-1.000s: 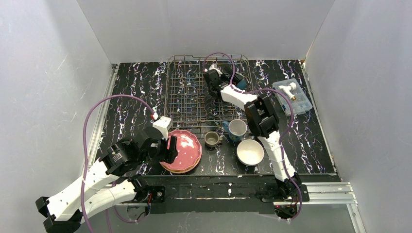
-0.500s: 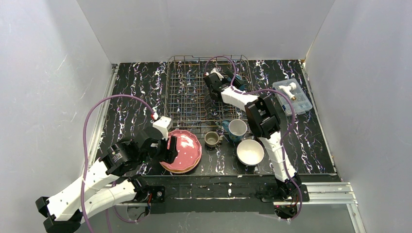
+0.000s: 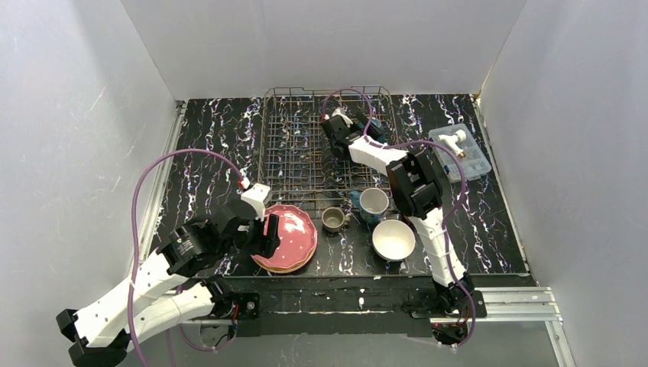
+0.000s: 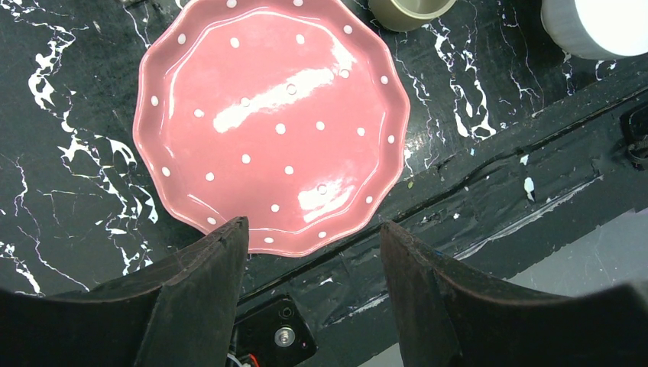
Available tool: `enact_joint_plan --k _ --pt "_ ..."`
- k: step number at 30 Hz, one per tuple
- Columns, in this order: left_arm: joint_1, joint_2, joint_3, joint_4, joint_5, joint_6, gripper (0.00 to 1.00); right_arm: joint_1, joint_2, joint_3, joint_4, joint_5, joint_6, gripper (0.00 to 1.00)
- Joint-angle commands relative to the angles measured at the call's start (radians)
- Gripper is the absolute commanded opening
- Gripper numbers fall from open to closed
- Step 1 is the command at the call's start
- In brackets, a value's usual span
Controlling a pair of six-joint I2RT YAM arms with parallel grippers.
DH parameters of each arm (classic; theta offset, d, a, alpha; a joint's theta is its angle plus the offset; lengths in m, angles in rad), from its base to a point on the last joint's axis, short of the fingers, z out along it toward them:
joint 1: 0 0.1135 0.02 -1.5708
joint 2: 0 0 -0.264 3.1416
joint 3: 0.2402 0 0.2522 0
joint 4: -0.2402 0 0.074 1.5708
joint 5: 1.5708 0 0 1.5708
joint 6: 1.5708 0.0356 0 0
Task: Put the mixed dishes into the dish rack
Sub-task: Turn the bowl upside down on the dish rack.
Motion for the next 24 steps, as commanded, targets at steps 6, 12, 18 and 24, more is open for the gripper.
enact_joint_plan --k 6,12,18,24 --pt "0.0 0.007 -0.001 0.006 0.01 0.016 0.62 0.02 -0.091 -0.023 -0.042 -0.006 0.066 0.98" --pt "0.0 -0.003 -0.002 0.009 0.012 0.016 0.63 0.032 -0.113 -0.034 -0.09 -0.038 0.125 0.98" --pt "-0.001 -0.006 -0.002 0.01 0.015 0.017 0.63 0.041 -0.132 -0.017 -0.172 -0.108 0.187 0.98" --pt "0.0 -0.012 -0.003 0.01 0.012 0.017 0.64 0.049 -0.156 -0.022 -0.227 -0.156 0.216 0.98"
